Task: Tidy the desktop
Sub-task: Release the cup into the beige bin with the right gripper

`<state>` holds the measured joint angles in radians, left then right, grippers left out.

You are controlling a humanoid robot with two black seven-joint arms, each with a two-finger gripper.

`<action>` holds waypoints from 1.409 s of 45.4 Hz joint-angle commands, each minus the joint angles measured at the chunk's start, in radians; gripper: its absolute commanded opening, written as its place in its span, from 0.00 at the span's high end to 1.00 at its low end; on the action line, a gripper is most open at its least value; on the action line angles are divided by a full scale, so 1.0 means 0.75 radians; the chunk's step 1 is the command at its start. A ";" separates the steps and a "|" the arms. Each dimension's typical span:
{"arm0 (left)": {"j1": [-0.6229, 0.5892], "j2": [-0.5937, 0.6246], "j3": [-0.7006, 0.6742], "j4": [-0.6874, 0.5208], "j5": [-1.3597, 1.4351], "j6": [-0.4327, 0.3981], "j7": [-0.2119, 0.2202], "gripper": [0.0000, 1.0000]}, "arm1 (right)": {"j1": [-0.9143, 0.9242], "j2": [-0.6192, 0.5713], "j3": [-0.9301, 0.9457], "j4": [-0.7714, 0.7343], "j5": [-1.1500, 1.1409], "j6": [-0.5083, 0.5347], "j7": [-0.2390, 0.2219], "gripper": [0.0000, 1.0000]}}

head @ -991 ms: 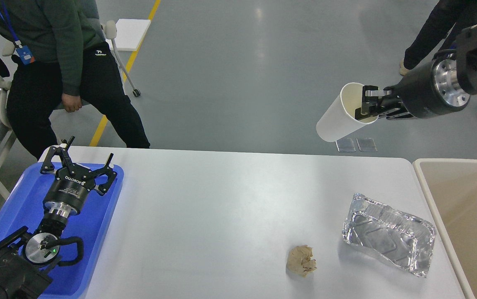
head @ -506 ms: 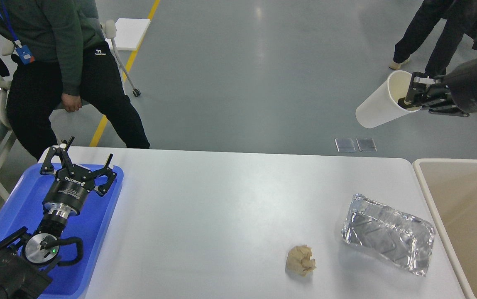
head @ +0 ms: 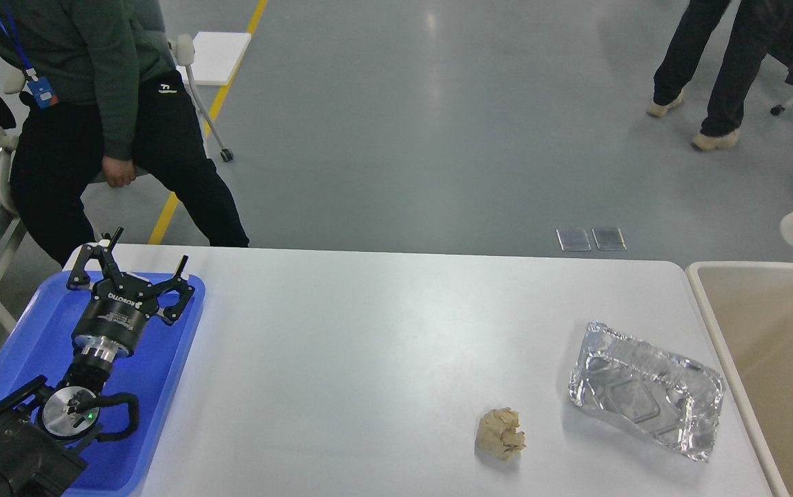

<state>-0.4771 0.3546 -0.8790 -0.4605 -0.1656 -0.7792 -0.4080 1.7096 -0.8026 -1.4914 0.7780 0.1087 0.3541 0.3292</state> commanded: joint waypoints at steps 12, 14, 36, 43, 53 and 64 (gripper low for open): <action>0.000 0.000 0.000 -0.002 0.000 0.000 0.000 0.01 | -0.653 -0.049 0.086 -0.322 0.366 -0.155 -0.114 1.00; 0.000 0.000 0.000 0.000 0.000 0.000 0.000 0.01 | -0.715 -0.040 0.137 -0.326 0.368 -0.186 -0.122 1.00; 0.000 0.000 0.000 -0.002 0.000 0.000 -0.002 0.01 | -1.232 0.135 0.561 -0.522 0.356 -0.351 -0.175 1.00; 0.000 0.000 0.000 -0.002 0.000 0.000 -0.002 0.01 | -1.238 0.158 0.612 -0.522 0.344 -0.351 -0.177 1.00; 0.000 0.000 0.000 0.000 0.000 0.000 -0.002 0.01 | -1.240 0.193 0.612 -0.516 0.342 -0.374 -0.177 1.00; 0.000 0.000 0.000 0.000 0.000 0.000 -0.002 0.01 | -1.232 0.191 0.612 -0.508 0.262 -0.374 -0.175 0.47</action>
<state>-0.4771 0.3546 -0.8790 -0.4608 -0.1656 -0.7792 -0.4094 0.7892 -0.6681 -1.0416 0.3960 0.3593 0.0799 0.1974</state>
